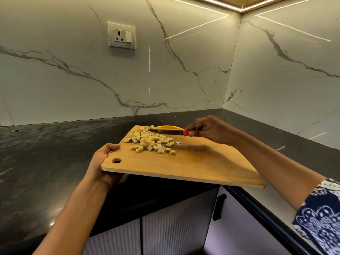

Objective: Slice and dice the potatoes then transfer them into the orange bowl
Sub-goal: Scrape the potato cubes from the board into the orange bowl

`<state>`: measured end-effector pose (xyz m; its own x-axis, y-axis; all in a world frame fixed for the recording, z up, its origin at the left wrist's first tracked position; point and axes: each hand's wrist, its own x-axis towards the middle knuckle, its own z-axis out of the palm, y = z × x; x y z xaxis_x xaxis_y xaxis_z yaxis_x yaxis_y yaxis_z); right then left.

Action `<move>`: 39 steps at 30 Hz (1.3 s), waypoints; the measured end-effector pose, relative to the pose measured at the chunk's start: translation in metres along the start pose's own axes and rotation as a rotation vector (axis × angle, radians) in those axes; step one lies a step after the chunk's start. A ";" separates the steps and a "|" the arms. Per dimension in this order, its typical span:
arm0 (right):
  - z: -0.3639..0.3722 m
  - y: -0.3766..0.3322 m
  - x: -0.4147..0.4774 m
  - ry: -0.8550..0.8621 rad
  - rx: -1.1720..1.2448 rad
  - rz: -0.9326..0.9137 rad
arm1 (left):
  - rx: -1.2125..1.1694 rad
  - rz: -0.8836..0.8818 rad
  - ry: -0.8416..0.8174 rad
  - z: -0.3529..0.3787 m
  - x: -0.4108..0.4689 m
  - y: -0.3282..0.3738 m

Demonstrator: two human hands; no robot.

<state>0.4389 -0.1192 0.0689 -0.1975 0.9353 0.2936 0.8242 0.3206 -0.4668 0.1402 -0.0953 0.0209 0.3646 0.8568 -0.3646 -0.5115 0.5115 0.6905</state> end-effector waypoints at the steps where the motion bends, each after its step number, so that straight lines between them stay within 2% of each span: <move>1: 0.003 -0.002 0.000 -0.018 -0.056 -0.028 | 0.003 -0.003 -0.006 0.003 0.000 -0.002; 8: 0.004 0.008 0.000 0.037 -0.303 -0.098 | 0.041 -0.048 -0.008 0.022 0.000 -0.013; 12: 0.000 0.024 0.000 0.045 -0.305 -0.044 | 0.062 -0.053 -0.015 0.028 -0.002 -0.017; 17: -0.006 0.039 0.004 0.033 -0.289 0.013 | 0.088 0.045 -0.012 0.039 -0.006 -0.023; 21: -0.010 0.029 0.005 0.057 -0.210 -0.018 | 0.079 -0.005 -0.013 0.036 -0.005 -0.020; 26: -0.003 0.021 -0.007 -0.032 -0.197 -0.090 | 0.088 -0.020 -0.024 0.037 -0.004 -0.022; 30: 0.001 0.032 0.001 0.030 -0.252 -0.087 | 0.090 -0.011 -0.020 0.042 -0.007 -0.023; 39: 0.005 0.051 0.036 0.020 -0.226 -0.025 | 0.091 0.012 0.010 0.045 -0.011 -0.020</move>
<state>0.4714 -0.0687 0.0513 -0.2110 0.9235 0.3204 0.9175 0.3002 -0.2610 0.1817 -0.1183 0.0390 0.3512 0.8634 -0.3621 -0.4422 0.4939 0.7487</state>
